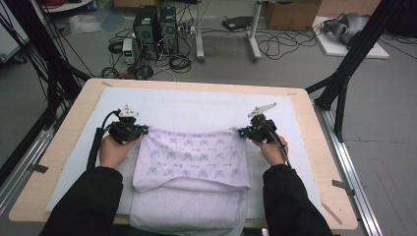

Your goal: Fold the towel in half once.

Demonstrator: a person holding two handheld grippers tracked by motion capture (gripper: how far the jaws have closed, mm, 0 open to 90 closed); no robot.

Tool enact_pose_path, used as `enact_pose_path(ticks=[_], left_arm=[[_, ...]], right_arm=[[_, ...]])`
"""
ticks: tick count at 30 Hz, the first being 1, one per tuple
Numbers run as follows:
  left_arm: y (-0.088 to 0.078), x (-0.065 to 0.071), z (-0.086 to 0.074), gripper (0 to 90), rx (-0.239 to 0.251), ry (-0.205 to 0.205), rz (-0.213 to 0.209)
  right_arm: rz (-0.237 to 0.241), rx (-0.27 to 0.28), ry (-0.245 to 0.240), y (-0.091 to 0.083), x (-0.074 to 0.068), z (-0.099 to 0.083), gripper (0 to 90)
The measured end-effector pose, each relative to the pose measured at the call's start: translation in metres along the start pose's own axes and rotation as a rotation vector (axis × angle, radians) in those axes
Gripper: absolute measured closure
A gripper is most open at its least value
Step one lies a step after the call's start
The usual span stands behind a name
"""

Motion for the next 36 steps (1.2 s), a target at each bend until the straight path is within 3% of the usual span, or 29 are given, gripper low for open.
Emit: enact_pose_path(ticks=[3,6,7,8,9,12,14,17,19,24,28,31,33,36], left_arm=[[-0.002,-0.012,0.039,88.3,0.044,0.02,0.039],[-0.005,-0.02,0.077,88.0,0.053,0.096,0.058],[-0.004,-0.024,0.083,86.2,0.051,0.087,0.07],[-0.004,-0.029,0.086,76.0,0.045,0.085,0.104],[-0.004,-0.032,0.085,65.5,0.048,0.083,0.115],[-0.004,-0.036,0.068,56.1,0.04,0.007,0.068],[-0.006,-0.032,0.051,56.6,0.033,0.011,0.037],[-0.01,-0.02,0.026,55.4,0.034,-0.025,-0.024],[-0.013,-0.009,0.011,55.3,0.026,-0.013,-0.062],[-0.026,0.016,-0.013,54.6,0.028,-0.012,-0.139],[-0.041,0.04,-0.025,55.2,0.042,-0.02,-0.249],[-0.05,0.055,-0.035,54.0,0.034,0.007,-0.283],[-0.054,0.066,-0.042,52.1,0.035,0.006,-0.323],[-0.056,0.077,-0.056,48.5,0.011,0.018,-0.339]], right_arm=[[-0.076,0.039,-0.005,-0.006,0.017,0.031,86.1],[-0.112,0.055,-0.035,-0.015,0.03,0.071,85.6],[-0.131,0.083,-0.044,-0.02,0.033,0.088,78.9],[-0.158,0.113,-0.044,-0.022,0.036,0.098,63.0],[-0.165,0.13,-0.044,-0.022,0.037,0.103,59.5],[-0.147,0.113,-0.035,-0.02,0.034,0.095,50.8],[-0.1,0.097,-0.001,-0.018,0.03,0.078,47.8],[-0.024,0.061,0.035,-0.015,0.017,0.05,45.3],[-0.01,0.071,0.013,-0.018,0.006,0.036,46.1],[0.048,0.079,0.018,-0.028,-0.022,0.011,45.9],[0.102,0.091,0.0,-0.035,-0.047,-0.001,46.3],[0.136,0.091,-0.015,-0.042,-0.064,-0.01,47.4],[0.171,0.057,-0.004,-0.043,-0.073,-0.016,47.8],[0.209,0.045,-0.015,-0.044,-0.085,-0.019,48.2]])
Point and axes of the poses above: each handheld gripper's, and its own axes: y roughly forward along the jaws, z roughly out of its top, x roughly to its right, the point moved 7 cm from there along y, roughly forward along the jaws, and after that the axes turned 12 degrees about x, right-handed, at the moved point
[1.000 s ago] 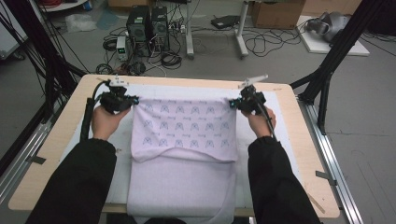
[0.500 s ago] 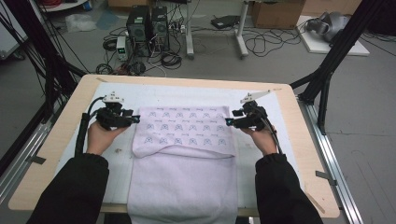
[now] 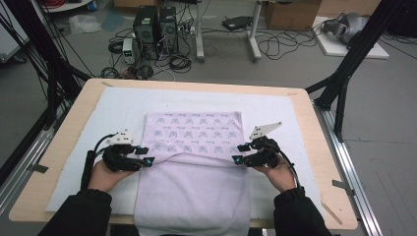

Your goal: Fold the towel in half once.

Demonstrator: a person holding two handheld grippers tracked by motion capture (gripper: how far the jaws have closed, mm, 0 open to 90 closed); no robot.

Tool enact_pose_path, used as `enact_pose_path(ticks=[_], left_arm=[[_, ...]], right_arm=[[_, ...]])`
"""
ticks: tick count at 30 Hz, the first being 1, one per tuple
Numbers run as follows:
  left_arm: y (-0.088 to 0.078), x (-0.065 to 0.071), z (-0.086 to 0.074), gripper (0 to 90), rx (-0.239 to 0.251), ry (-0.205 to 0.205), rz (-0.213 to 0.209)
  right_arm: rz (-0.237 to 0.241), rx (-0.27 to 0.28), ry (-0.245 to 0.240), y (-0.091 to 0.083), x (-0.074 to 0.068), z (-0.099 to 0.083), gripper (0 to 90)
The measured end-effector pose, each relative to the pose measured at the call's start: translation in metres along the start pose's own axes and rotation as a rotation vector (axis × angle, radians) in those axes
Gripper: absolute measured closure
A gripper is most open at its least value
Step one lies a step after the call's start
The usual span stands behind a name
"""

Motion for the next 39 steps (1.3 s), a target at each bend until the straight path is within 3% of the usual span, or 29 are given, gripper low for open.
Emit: enact_pose_path(ticks=[1,3,6,9,11,14,18,20,23,30,32,33,35,39], left_arm=[[0.0,0.001,-0.005,48.6,-0.019,0.011,0.002],[0.001,0.003,-0.011,49.7,-0.038,0.02,0.004],[0.004,0.002,-0.02,59.4,-0.063,0.036,0.009],[0.003,0.0,-0.021,75.9,-0.054,0.032,0.016],[0.001,-0.001,-0.019,83.1,-0.054,0.032,0.009],[-0.004,-0.001,-0.016,86.6,-0.059,0.038,0.01],[-0.018,0.002,-0.006,86.7,-0.019,0.038,0.012],[-0.029,0.01,-0.003,86.8,0.017,0.031,-0.005],[-0.047,0.033,-0.008,86.8,0.021,0.065,-0.03],[-0.075,0.076,-0.028,86.3,0.01,0.092,-0.078],[-0.077,0.084,-0.03,84.0,0.007,0.099,-0.094],[-0.077,0.084,-0.03,76.7,0.001,0.098,-0.094],[-0.074,0.078,-0.029,64.4,0.003,0.094,-0.076],[-0.064,0.064,-0.022,55.7,0.025,0.073,-0.052]], right_arm=[[-0.003,0.018,-0.019,0.001,-0.003,-0.003,48.4],[-0.008,-0.002,-0.012,0.004,-0.004,-0.011,48.4],[-0.004,0.003,0.013,0.007,-0.003,-0.024,51.9],[0.052,-0.042,0.041,0.01,-0.008,-0.032,69.6],[0.076,-0.055,0.013,0.012,-0.012,-0.032,80.9],[0.087,-0.047,-0.014,0.011,-0.016,-0.028,86.7],[0.086,0.029,-0.012,-0.004,-0.019,-0.016,86.9],[0.082,0.048,-0.01,-0.012,-0.025,-0.013,86.8],[0.113,0.071,-0.018,-0.026,-0.045,-0.015,86.9],[0.164,0.043,-0.05,-0.047,-0.093,-0.041,86.1],[0.192,0.043,-0.04,-0.053,-0.104,-0.045,79.0],[0.199,0.044,-0.045,-0.055,-0.107,-0.046,71.6],[0.209,0.065,-0.042,-0.058,-0.109,-0.043,65.6],[0.149,0.092,-0.041,-0.055,-0.093,-0.035,56.6]])
Point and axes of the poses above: each handheld gripper's, and its own axes: y roughly forward along the jaws, z roughly out of its top, x roughly to its right, the point moved 7 cm from there along y, roughly forward along the jaws, and after that the axes turned 12 degrees about x, right-handed, at the moved point
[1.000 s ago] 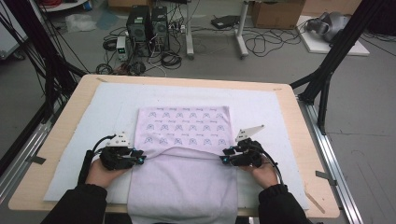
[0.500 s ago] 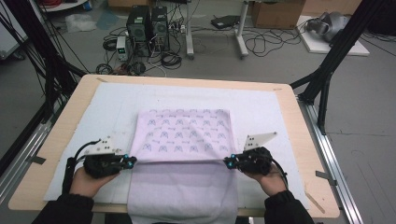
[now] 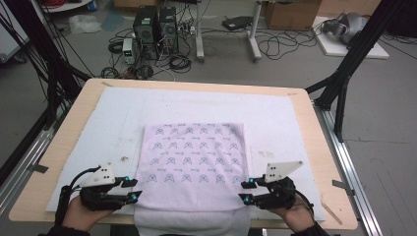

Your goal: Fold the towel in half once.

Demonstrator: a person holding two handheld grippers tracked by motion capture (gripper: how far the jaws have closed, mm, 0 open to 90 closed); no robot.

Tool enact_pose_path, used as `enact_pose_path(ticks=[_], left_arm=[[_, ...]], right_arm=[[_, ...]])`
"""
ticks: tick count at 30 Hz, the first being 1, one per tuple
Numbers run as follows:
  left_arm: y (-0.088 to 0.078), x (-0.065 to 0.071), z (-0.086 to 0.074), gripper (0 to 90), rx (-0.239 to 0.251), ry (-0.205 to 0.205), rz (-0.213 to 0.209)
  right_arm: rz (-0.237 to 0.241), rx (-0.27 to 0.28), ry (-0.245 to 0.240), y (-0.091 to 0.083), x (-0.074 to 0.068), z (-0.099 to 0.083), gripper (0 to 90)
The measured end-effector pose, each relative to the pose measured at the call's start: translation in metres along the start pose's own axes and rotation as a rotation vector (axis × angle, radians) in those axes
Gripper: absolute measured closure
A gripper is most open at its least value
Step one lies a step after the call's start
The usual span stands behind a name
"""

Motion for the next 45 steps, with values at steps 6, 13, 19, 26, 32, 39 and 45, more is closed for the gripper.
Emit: enact_pose_path(ticks=[6,13,19,26,32,39,45], left_arm=[[0.015,-0.019,0.008,49.5,0.025,-0.007,0.009],[0.032,-0.038,0.008,46.2,0.011,-0.013,0.041],[0.045,-0.06,0.02,46.7,0.013,-0.011,0.084],[0.055,-0.085,0.04,50.4,0.06,-0.016,0.081],[0.058,-0.093,0.036,49.1,0.045,-0.038,0.082],[0.065,-0.121,0.019,44.9,-0.022,-0.097,0.22],[0.079,-0.136,0.005,51.0,-0.067,-0.117,0.294]], right_arm=[[-0.067,0.03,0.006,0.011,0.039,0.009,44.0],[-0.121,0.023,-0.002,0.025,0.069,0.01,38.5],[-0.156,0.018,-0.021,0.029,0.09,0.015,37.4],[-0.172,0.051,-0.022,0.031,0.122,0.032,34.7],[-0.198,0.034,-0.017,0.033,0.135,0.027,32.4],[-0.294,-0.065,0.001,0.041,0.152,0.005,38.1],[-0.365,-0.037,-0.012,0.05,0.171,0.002,45.4]])
Point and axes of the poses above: each handheld gripper's, and its own axes: y roughly forward along the jaws, z roughly out of its top, x roughly to its right, the point moved 7 cm from there along y, roughly forward along the jaws, and after that the axes turned 12 degrees about x, right-handed, at the moved point
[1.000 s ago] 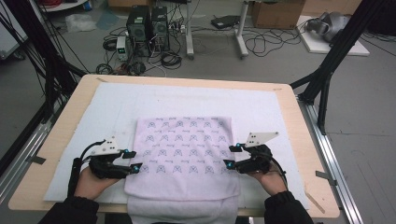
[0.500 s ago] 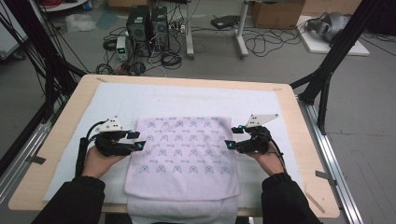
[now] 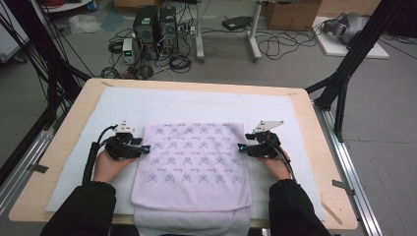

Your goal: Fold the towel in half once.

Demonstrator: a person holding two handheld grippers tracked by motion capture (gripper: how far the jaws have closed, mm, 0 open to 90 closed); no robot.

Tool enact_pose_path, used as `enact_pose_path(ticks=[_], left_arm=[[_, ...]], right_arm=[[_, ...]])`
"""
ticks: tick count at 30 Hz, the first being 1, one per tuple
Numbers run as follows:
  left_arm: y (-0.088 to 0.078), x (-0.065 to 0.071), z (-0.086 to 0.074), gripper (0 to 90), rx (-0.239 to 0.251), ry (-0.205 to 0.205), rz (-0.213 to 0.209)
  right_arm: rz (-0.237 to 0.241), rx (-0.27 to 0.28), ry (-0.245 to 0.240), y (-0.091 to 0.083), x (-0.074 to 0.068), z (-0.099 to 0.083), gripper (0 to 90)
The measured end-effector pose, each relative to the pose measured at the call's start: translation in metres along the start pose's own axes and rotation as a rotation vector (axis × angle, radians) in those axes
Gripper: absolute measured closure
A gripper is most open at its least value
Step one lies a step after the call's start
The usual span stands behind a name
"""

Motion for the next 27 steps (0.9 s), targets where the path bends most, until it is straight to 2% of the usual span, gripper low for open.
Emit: enact_pose_path(ticks=[2,3,4,5,6,9,11,12,13,16,18,19,20,21,22,23,24,25,26,27], left_arm=[[0.002,0.0,0.001,57.1,0.006,0.001,0.017],[0.003,0.0,0.001,59.7,0.008,-0.012,0.012],[0.003,0.0,0.001,63.6,0.009,-0.014,0.013],[0.004,0.002,0.002,68.3,0.015,-0.025,-0.01],[0.005,0.003,0.002,77.7,0.013,-0.026,-0.013],[0.006,0.005,0.005,84.1,0.0,-0.017,-0.012],[0.007,0.005,0.008,85.7,-0.014,0.014,0.002],[0.008,0.005,0.011,86.0,-0.005,0.033,0.016],[0.008,0.004,0.014,86.3,0.012,0.034,0.024],[0.01,-0.002,0.025,86.5,0.003,0.053,0.038],[0.011,-0.004,0.038,86.6,0.023,0.067,0.054],[0.011,-0.005,0.042,86.5,0.018,0.035,0.025],[0.012,-0.005,0.042,86.0,0.012,0.017,0.012],[0.011,-0.005,0.04,85.9,-0.009,0.018,0.003],[0.012,-0.005,0.036,85.3,-0.033,0.03,-0.003],[0.012,-0.004,0.032,83.6,-0.034,0.019,-0.017],[0.01,-0.005,0.028,77.0,-0.041,0.001,-0.025],[0.01,-0.006,0.025,62.5,-0.04,-0.019,-0.026],[0.01,-0.006,0.021,54.6,-0.047,-0.036,-0.036],[0.012,-0.006,0.016,50.5,-0.071,-0.047,-0.038]], right_arm=[[0.024,-0.029,0.006,0.007,-0.002,-0.006,52.0],[0.024,-0.028,0.007,0.008,-0.003,-0.005,58.5],[0.056,-0.035,0.028,0.009,-0.005,-0.004,67.6],[0.06,-0.043,0.04,0.009,-0.007,-0.003,72.2],[0.077,-0.047,0.045,0.01,-0.009,-0.002,77.0],[0.096,-0.088,0.074,0.011,-0.011,0.001,85.1],[0.088,-0.121,0.046,0.014,-0.011,0.005,85.9],[0.074,-0.121,0.028,0.014,-0.011,0.008,86.0],[0.067,-0.117,0.022,0.015,-0.01,0.011,86.1],[0.043,-0.088,0.024,0.013,-0.004,0.019,86.5],[0.019,-0.068,0.023,0.011,0.001,0.025,86.6],[0.015,-0.061,0.027,0.01,0.003,0.028,86.6],[0.03,-0.057,0.048,0.009,0.004,0.029,86.4],[0.06,-0.067,0.076,0.009,0.004,0.028,86.2],[0.072,-0.099,0.088,0.009,0.004,0.023,85.7],[0.069,-0.133,0.078,0.008,0.004,0.018,84.7],[0.081,-0.136,0.078,0.008,0.005,0.015,79.3],[0.074,-0.108,0.072,0.008,0.005,0.015,63.4],[0.054,-0.085,0.084,0.007,0.007,0.016,54.9],[0.062,-0.062,0.13,0.008,0.008,0.017,50.6]])
Point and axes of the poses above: each handheld gripper's, and its own axes: y roughly forward along the jaws, z roughly out of its top, x roughly to its right, the point moved 7 cm from there along y, roughly forward along the jaws, and after that the axes turned 12 degrees about x, right-handed, at the moved point
